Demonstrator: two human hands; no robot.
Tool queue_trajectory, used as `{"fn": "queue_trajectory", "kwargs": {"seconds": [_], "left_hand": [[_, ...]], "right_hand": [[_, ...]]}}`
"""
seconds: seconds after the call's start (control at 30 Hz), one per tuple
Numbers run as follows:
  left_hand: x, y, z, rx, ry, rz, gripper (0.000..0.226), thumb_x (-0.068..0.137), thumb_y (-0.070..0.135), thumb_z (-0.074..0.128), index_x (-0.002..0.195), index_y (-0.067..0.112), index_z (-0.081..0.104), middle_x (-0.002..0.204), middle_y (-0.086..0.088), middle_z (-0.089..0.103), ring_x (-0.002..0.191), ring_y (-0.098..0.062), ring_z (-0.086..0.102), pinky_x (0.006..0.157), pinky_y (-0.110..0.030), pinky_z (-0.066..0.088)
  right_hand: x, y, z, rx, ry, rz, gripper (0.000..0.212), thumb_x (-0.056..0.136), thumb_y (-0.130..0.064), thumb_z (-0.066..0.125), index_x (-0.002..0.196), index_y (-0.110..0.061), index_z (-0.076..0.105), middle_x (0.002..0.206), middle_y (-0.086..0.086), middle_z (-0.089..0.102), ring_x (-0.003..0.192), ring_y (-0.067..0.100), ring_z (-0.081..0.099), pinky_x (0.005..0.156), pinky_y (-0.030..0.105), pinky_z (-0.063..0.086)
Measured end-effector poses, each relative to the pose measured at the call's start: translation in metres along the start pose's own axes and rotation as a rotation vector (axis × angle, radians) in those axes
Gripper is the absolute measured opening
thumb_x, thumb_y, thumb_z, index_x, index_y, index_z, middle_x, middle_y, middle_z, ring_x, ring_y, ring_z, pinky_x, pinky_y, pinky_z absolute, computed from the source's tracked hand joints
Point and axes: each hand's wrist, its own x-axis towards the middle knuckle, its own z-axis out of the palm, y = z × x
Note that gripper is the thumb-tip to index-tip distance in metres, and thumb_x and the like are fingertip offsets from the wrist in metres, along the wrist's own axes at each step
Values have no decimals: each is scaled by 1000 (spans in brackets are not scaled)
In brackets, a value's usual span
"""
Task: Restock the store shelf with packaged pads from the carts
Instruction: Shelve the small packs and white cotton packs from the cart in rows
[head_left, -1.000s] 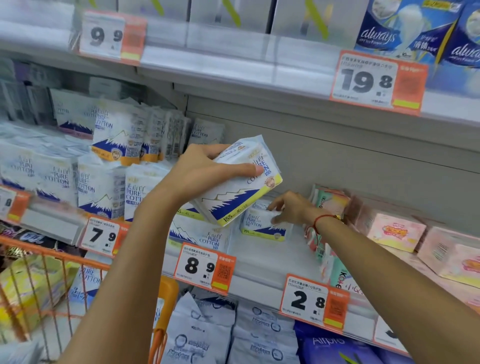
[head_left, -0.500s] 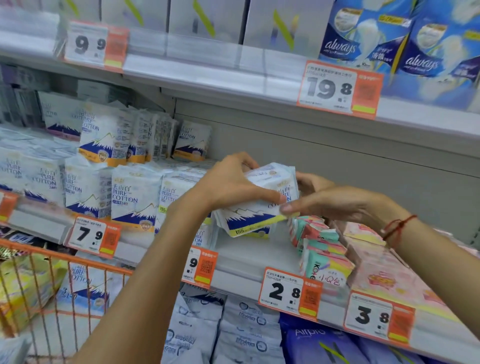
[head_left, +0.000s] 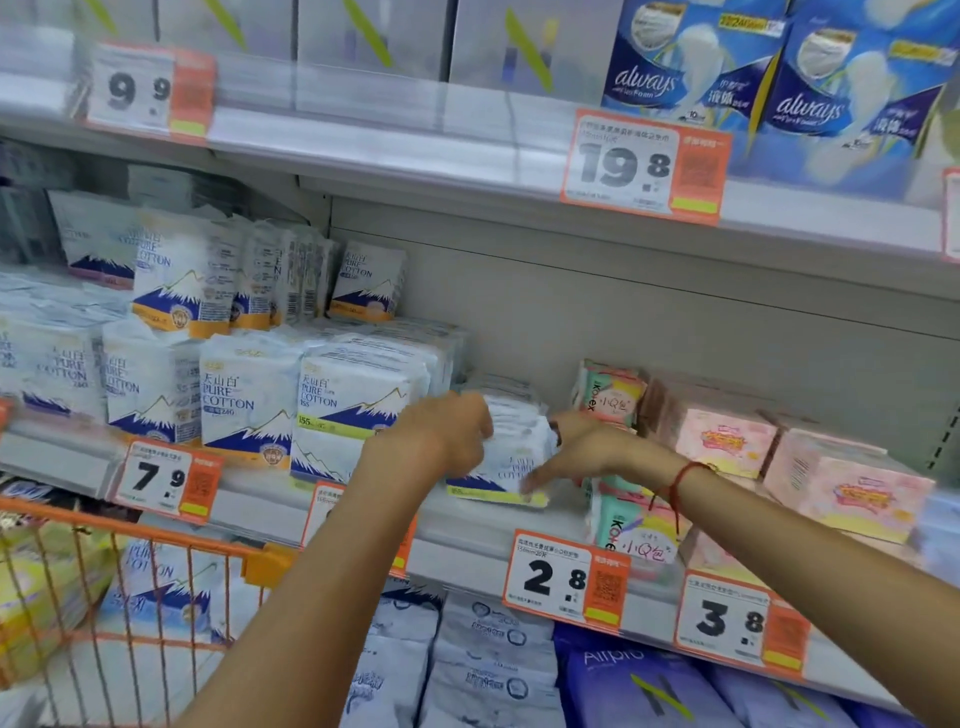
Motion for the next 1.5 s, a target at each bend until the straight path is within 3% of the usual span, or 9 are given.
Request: {"fn": "queue_trajectory", "kwargs": {"seconds": [0.1,0.23,0.43,0.73,0.9,1.0,1.1,1.27,1.5], "left_hand": [[1,2,10,62,-147,-40,47,94,6,39,140,18,44,145,-9,42,129,-30,44,102,-36,39],[5,2,11,107,-189,-81,45,96,12,38,141,18,41,144,-9,42,129,-30,43,103,-38,39],[11,6,15,155,-213,-129,44,96,12,38,140,12,38,139,-11,45,125,-30,46,100,-37,41],[16,-8,29,133,-125,-125,44,97,18,40,140,10,38,143,-10,44,128,-29,45,99,-36,39],[15,-11,29,75,-140,-102,45,96,16,42,140,9,38,146,-10,40,130,-29,43,105,-38,39],[9,-10,19,-5,-119,-68,50,93,11,44,143,14,37,150,-7,35,134,-27,39,109,-41,35],[-10,-13,-8,-145,-51,-32,56,90,7,46,143,21,38,149,-3,39,133,-22,42,109,-39,36],[-81,-43,-51,-183,116,-58,31,95,21,50,124,27,58,120,8,62,110,-15,58,95,-34,46],[-185,-139,-53,-17,-64,-338,27,93,20,53,117,22,64,112,6,65,100,-12,61,87,-24,46]], "right_hand": [[-3,-3,-6,-150,53,-100,89,75,-27,78,146,-18,26,142,7,44,127,25,45,100,30,41],[2,-7,-7,-301,57,-229,57,81,-21,72,134,-22,52,133,1,56,112,15,54,85,25,42],[11,-12,1,-298,159,-245,47,81,-29,73,126,-22,60,129,-3,61,113,16,57,82,24,42],[27,-21,11,-253,191,-177,45,80,-26,73,123,-22,60,128,2,59,115,22,55,90,33,46],[20,-20,8,-282,64,-173,66,82,-25,71,140,-20,41,146,5,40,132,26,40,103,36,39],[8,-20,5,-241,102,-180,68,83,-24,70,142,-21,37,149,5,35,136,25,35,105,38,38],[-9,-25,1,-130,225,-264,45,84,-22,67,127,-24,55,134,2,51,115,19,52,87,29,43],[-46,-61,20,147,228,-466,20,82,-5,63,90,-20,73,74,-16,62,64,-2,59,63,13,45],[-72,-153,106,291,-96,-634,17,83,-10,65,85,-25,71,73,-5,67,69,9,64,70,30,52]]}}
